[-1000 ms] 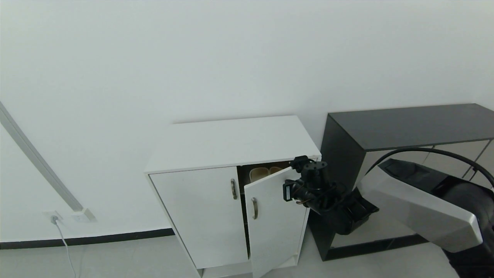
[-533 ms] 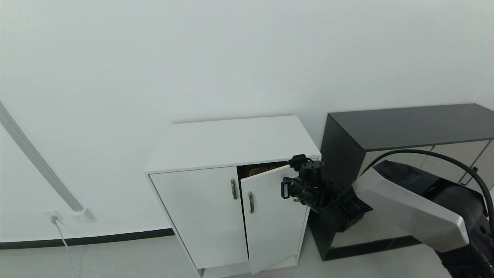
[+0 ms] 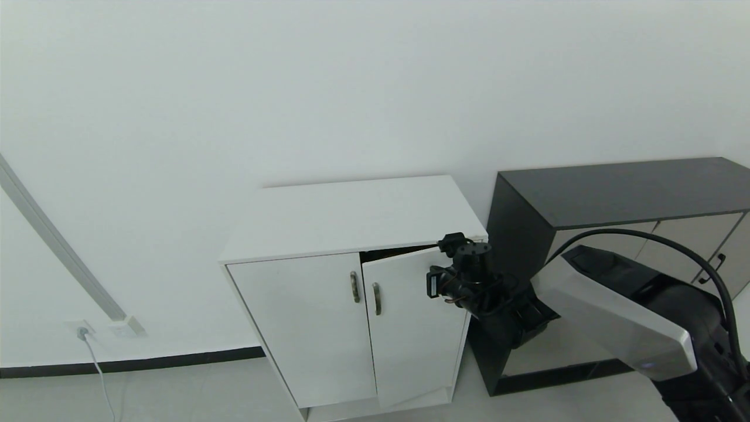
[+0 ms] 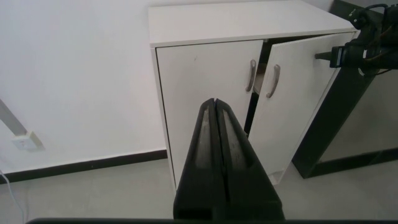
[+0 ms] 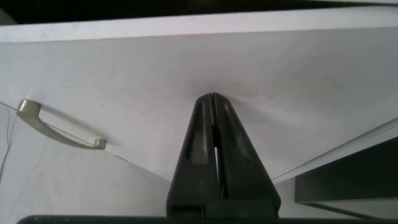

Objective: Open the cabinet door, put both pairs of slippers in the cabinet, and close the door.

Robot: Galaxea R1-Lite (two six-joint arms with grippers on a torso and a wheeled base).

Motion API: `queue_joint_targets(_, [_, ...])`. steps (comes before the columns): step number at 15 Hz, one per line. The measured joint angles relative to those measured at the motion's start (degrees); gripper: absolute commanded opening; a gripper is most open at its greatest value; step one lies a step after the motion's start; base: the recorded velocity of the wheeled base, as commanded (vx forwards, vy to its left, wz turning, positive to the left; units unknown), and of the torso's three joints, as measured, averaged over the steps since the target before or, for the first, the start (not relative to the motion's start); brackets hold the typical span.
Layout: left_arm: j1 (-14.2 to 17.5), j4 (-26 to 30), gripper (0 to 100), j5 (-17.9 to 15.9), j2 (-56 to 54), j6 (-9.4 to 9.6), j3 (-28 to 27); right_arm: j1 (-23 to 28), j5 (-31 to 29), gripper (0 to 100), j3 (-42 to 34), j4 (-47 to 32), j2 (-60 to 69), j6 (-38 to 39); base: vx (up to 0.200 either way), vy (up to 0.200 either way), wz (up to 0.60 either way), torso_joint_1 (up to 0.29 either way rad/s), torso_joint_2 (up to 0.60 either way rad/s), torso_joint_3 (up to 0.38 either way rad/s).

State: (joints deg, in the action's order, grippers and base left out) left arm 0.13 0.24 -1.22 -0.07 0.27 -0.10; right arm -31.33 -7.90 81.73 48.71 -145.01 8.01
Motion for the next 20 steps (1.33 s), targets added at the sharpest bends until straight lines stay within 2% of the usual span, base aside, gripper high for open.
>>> queue_joint_targets(20, [0.02,-0.02,0,0.0,0.0,0.0,0.0,1.67,-0.2,0,4.74,-0.41,-2.07,-0.27,0.0,0.0,0.0,0.0,0.0,0.0])
